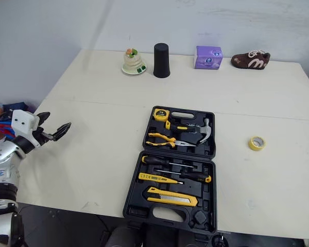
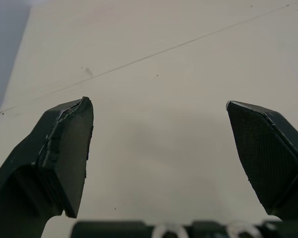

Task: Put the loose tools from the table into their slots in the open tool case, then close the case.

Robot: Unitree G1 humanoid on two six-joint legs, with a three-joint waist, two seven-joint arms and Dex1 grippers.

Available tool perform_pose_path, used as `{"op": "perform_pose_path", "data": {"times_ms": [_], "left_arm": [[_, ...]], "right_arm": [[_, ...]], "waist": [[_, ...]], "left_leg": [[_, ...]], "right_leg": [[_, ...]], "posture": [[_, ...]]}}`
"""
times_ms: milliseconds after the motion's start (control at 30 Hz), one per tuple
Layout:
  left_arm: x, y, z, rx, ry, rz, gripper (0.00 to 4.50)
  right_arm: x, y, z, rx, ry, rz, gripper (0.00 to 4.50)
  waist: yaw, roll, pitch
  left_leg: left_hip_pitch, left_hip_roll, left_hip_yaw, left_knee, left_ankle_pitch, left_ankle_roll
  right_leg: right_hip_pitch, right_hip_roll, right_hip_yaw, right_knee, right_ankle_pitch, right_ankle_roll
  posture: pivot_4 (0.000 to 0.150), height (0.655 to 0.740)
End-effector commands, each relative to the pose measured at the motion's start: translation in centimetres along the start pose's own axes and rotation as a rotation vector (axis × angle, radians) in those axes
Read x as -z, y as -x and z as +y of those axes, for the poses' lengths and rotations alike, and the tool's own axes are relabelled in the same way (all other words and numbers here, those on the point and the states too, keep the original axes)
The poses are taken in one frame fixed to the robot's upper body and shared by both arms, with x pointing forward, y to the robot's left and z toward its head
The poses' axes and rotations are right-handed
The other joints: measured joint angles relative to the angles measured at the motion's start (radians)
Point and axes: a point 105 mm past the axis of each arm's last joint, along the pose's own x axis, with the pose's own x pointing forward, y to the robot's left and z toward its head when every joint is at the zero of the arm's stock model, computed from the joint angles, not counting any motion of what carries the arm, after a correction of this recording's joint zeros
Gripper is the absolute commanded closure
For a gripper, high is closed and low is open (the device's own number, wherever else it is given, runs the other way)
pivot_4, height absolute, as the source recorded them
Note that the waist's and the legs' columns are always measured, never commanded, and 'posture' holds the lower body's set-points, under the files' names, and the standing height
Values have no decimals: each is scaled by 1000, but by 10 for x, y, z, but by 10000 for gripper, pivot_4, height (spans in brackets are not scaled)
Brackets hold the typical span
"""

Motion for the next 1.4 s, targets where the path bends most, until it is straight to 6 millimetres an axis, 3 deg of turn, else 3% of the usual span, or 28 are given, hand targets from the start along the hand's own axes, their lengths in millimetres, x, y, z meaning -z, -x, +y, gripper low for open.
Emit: {"op": "perform_pose_path", "data": {"times_ms": [33, 167, 267, 433, 567, 667, 967, 1200, 1400], "left_arm": [[-31, -16, -30, 142, 7, -151, 441], [-64, -25, -64, 332, -14, -257, 441], [-91, -24, -89, 504, -38, -321, 441], [-119, -17, -136, 761, -115, -366, 441], [-125, -13, -164, 871, -156, -379, 441], [-134, -11, -187, 944, -164, -426, 441], [-144, 6, -213, 1105, -34, -422, 441], [-141, 9, -224, 1113, -52, -413, 441], [-138, 10, -225, 1103, -68, -403, 441]], "right_arm": [[-59, -46, 27, -118, 51, -140, 0], [-116, -68, 77, -408, 68, -235, 0], [-148, -67, 117, -679, 111, -233, 0], [-186, -60, 166, -1056, 253, -150, 0], [-203, -61, 189, -1199, 316, -90, 0], [-205, -72, 207, -1267, 400, 0, 0], [-197, -108, 233, -1340, 450, 128, 0], [-194, -110, 249, -1423, 534, 179, 0], [-189, -113, 250, -1416, 559, 221, 0]], "waist": [[-5, 1, 0], [-19, 0, 0], [-22, -3, 2], [-20, -4, 3], [-19, -7, 5], [-22, -9, 8], [-21, -8, 10], [-22, -7, 12], [-22, -7, 12]], "left_leg": [[1, 0, 1, 0, 0, 0], [0, -1, 5, 1, 2, 2], [0, 0, 9, 1, 3, 3], [-2, 1, 10, 1, 9, 0], [-3, 1, 11, 3, 8, 2], [-4, 1, 11, 4, 8, 2], [-7, 2, 12, 8, 9, 1], [-8, 3, 12, 14, 9, 1], [-10, 3, 11, 19, 7, 1]], "right_leg": [[0, 0, 1, 0, 0, 1], [-2, -1, 3, 2, 2, 4], [-5, 1, 2, 4, 3, 4], [-6, 6, 0, 3, 3, 5], [-6, 10, 2, 1, 4, 8], [-7, 10, 2, 0, 4, 8], [-9, 12, 1, 0, 4, 6], [-9, 12, 2, 4, 4, 7], [-9, 10, 2, 6, 4, 6]], "posture": [[1500, 7400], [1500, 7400], [1500, 7400], [1500, 7400], [1500, 7400], [1500, 7400], [1500, 7400], [1500, 7400], [1500, 7400]]}}
